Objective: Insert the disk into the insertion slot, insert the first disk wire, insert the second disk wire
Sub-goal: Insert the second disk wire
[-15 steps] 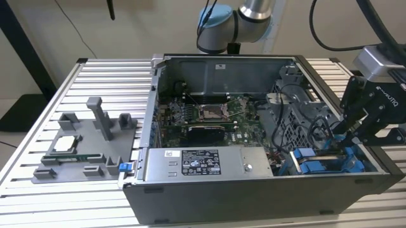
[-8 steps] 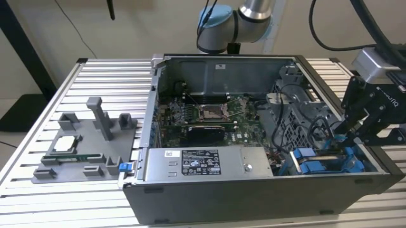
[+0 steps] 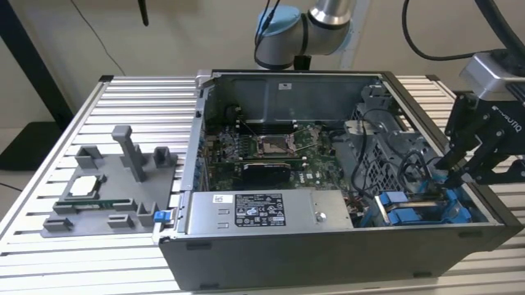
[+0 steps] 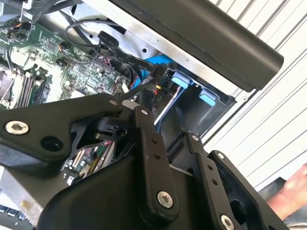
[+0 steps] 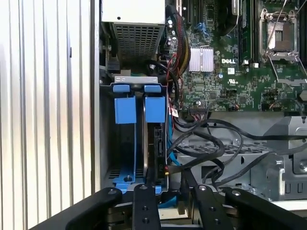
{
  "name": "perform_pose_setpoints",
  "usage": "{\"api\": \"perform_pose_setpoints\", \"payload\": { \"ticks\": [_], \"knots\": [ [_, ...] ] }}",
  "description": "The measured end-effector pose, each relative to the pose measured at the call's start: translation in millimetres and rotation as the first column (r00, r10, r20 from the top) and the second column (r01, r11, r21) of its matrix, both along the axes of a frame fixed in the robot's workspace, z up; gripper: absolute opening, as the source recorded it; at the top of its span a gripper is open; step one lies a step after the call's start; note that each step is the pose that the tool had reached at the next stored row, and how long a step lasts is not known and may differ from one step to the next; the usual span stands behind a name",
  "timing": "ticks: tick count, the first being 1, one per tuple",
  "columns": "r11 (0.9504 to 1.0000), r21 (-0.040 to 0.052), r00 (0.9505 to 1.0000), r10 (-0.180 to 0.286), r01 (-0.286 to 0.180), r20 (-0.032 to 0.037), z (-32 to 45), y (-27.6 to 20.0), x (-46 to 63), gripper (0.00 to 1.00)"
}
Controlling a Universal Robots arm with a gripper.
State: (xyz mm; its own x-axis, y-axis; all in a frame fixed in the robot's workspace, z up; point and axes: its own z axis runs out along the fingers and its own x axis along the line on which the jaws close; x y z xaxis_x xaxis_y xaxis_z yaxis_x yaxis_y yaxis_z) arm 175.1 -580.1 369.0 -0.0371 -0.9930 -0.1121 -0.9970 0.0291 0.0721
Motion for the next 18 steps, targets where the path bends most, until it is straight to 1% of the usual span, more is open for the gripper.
{"api": "perform_pose_setpoints", "payload": {
  "ticks": [6,13,18],
  "knots": [
    [1.0,0.0001,1.0,0.0,0.0,0.0,9.8,0.0,0.0,1.0],
    [1.0,0.0001,1.0,0.0,0.0,0.0,10.3,0.0,0.1,1.0],
    [1.0,0.0,1.0,0.0,0.0,0.0,10.3,0.0,3.7,1.0]
  ]
}}
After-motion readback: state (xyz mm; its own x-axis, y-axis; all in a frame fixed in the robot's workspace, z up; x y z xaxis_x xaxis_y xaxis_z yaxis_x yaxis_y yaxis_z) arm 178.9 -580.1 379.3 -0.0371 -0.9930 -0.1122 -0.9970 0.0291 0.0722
